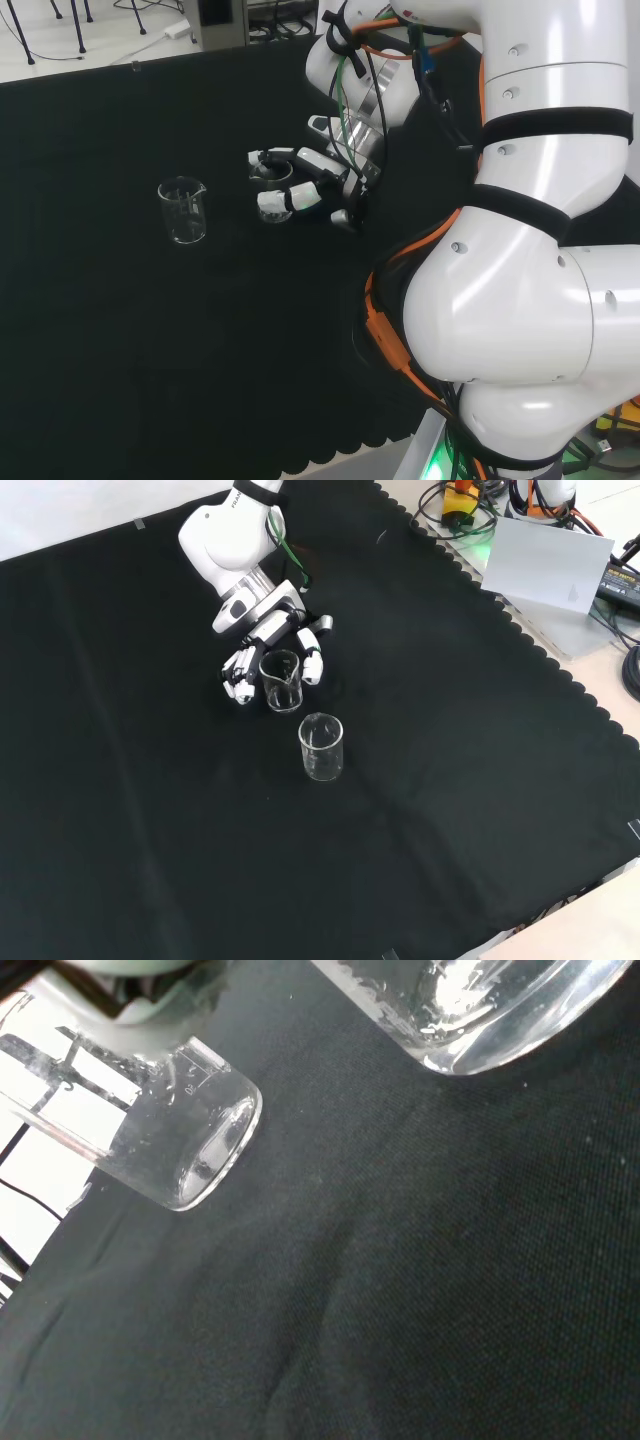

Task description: Pick up the beaker on the right.

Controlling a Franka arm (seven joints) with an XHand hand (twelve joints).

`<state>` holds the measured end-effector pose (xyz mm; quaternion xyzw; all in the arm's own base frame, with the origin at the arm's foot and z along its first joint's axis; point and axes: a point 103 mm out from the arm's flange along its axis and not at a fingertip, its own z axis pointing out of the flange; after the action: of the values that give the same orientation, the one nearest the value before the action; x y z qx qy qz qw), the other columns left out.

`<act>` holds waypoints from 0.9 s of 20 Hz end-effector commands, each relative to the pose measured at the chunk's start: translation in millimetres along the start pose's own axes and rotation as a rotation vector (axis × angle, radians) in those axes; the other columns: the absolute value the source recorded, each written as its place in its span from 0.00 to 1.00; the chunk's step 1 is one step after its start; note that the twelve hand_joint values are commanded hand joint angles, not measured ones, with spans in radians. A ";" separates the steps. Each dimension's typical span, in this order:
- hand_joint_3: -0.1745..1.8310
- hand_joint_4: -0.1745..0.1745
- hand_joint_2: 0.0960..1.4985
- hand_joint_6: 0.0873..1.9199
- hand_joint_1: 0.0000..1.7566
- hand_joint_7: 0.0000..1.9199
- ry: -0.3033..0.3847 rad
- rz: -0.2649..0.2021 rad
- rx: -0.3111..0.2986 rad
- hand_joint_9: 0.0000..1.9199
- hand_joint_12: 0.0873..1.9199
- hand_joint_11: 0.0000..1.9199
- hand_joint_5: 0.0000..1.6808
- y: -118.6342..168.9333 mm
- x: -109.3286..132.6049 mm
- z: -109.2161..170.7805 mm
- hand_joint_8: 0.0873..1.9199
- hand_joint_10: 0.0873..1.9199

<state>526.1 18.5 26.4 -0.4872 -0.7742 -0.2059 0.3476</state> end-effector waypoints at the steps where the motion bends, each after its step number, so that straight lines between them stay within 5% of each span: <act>1: 0.37 0.46 0.31 0.00 0.47 0.18 0.016 0.003 -0.015 0.21 0.57 0.00 0.27 0.2 -1.3 -2.0 0.24 0.26; 14: 0.37 0.48 0.33 0.02 0.51 0.22 0.037 0.046 -0.057 0.24 0.60 0.00 0.35 7.1 1.1 0.3 0.24 0.25; 16: 0.36 0.51 0.36 0.21 0.55 0.28 0.019 0.063 -0.100 0.30 0.65 0.01 0.39 8.6 4.3 0.6 0.23 0.24; 18: 0.30 0.78 0.48 0.36 0.59 0.41 0.000 0.079 -0.143 0.40 0.67 0.10 0.57 9.8 8.2 0.4 0.26 0.25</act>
<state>532.7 23.3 27.5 -0.5095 -0.7528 -0.2300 0.3475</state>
